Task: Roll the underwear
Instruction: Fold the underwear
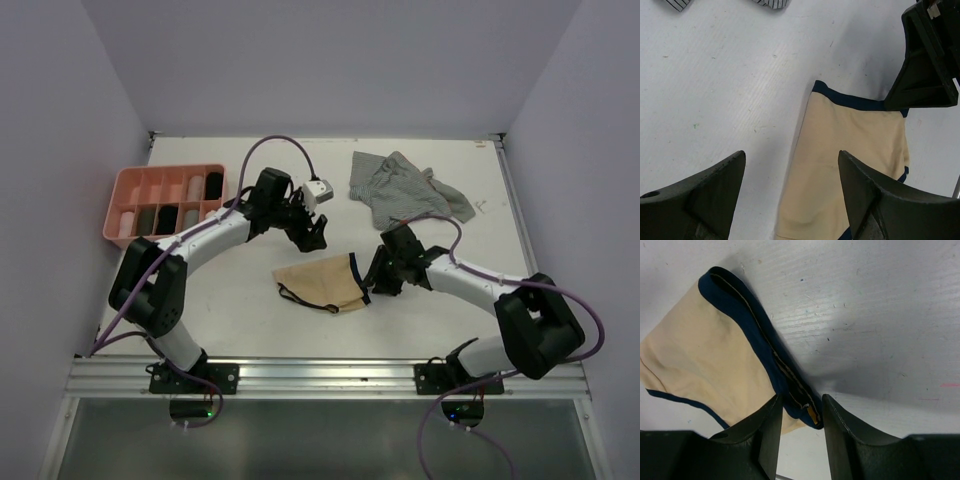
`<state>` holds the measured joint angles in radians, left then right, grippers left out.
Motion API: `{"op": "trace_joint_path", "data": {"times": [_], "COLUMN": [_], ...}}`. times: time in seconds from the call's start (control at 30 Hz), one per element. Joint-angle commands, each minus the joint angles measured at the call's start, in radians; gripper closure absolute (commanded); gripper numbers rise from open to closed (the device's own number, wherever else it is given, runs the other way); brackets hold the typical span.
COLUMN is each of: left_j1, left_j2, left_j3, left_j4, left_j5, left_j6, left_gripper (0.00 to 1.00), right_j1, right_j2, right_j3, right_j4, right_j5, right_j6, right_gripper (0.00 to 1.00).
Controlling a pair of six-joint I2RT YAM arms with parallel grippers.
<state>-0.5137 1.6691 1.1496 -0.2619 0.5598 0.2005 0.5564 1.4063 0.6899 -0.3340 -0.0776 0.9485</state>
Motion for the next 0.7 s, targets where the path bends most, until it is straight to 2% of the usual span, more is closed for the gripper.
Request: {"op": "trace_joint_path", "data": {"times": [0.0,0.2,0.4,0.67], "left_j1": [-0.002,0.0,0.006,0.007], "left_j2": [-0.045,-0.052,-0.06,-0.069], "left_j3": [-0.007,-0.022,-0.028,-0.045], "left_j4": [0.052,0.05,0.055,0.05], "left_j5": [-0.021,-0.031,-0.038,-0.046], "left_j6": [-0.013,-0.015,-0.013,-0.006], "left_gripper": [0.21,0.21,0.21,0.21], "right_j1": [0.004,0.004,0.004,0.004], "right_j2": [0.016,0.033,-0.001,-0.069], "right_j3": [0.023,0.046,0.088,0.149], "right_j4": [0.065,0.075,0.015,-0.101], "right_j5": [-0.027,-0.059,-0.047,-0.054], "right_j6": [-0.022,-0.04,-0.051,-0.05], "right_gripper": [0.59,0.73,0.98,1.0]}}
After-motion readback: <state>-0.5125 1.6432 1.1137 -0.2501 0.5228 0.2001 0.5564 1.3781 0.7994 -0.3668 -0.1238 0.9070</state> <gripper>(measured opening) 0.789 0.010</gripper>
